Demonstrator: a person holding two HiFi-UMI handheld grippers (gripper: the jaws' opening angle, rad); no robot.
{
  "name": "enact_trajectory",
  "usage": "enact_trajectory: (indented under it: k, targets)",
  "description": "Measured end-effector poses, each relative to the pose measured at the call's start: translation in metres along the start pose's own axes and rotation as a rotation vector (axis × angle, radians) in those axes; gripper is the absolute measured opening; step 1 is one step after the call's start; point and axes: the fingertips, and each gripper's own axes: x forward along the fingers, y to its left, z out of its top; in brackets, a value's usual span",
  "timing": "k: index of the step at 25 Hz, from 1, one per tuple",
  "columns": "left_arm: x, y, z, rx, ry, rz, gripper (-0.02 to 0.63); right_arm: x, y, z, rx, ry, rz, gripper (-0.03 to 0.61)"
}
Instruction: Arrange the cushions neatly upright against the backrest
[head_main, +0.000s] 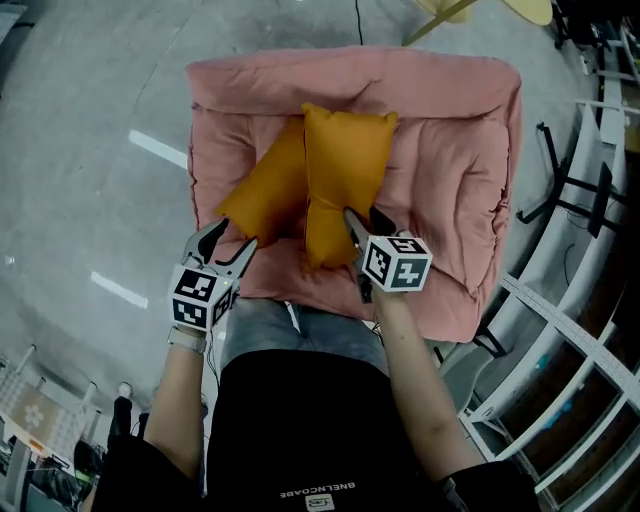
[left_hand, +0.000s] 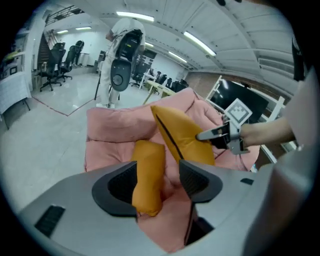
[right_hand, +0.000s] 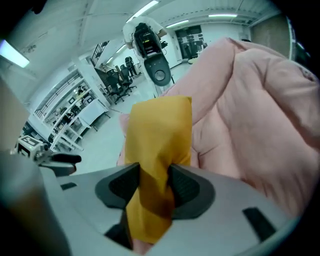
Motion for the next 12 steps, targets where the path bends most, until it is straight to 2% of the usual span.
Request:
enact_trajectory:
  k: [7, 12]
  targets:
    - [0.085, 0.021, -0.031, 0.064, 0.134, -0.055, 0.305, -0.033, -0.016, 0.003, 0.115, -0.074, -0.056, 0.193]
    - [0.133, 0.041, -0.052, 0.126, 0.201, -0.058, 0.325, -0.035, -0.024, -0.005, 0.159, -0.087, -0.090, 0.193]
